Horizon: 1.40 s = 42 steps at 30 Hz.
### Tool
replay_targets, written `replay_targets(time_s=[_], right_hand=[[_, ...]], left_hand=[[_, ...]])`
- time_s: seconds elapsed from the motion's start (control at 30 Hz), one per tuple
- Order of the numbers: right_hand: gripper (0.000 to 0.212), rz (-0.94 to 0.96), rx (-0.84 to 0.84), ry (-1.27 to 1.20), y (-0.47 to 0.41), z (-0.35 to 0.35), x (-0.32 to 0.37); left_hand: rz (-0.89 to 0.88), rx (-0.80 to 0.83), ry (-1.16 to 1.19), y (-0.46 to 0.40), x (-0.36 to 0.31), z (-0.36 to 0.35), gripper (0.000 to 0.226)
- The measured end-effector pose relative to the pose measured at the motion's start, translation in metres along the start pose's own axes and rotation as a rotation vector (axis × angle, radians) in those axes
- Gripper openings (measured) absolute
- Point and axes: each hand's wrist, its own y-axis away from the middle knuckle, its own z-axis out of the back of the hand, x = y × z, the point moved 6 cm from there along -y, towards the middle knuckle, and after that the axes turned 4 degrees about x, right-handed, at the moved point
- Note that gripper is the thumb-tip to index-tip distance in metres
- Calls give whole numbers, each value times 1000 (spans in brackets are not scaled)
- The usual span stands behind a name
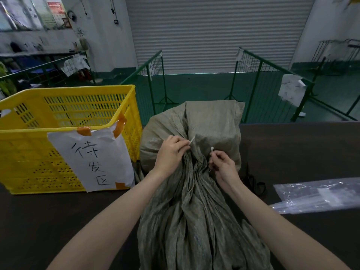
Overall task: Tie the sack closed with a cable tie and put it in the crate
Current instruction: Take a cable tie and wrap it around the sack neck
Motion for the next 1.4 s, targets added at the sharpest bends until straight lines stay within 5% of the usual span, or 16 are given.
replay_targets(time_s=[0.17,0.5,1.4], right_hand=[[16,-35,19,-101,-7,-6,-3],[35,-124,131,-218,-7,-10,7],[27,-137,223,83,-7,-15,13]], left_hand=[[245,117,373,-10,10,-12,18],[273,465,416,-7,-1,-40,19],[285,506,393,-5,2,-36,21]])
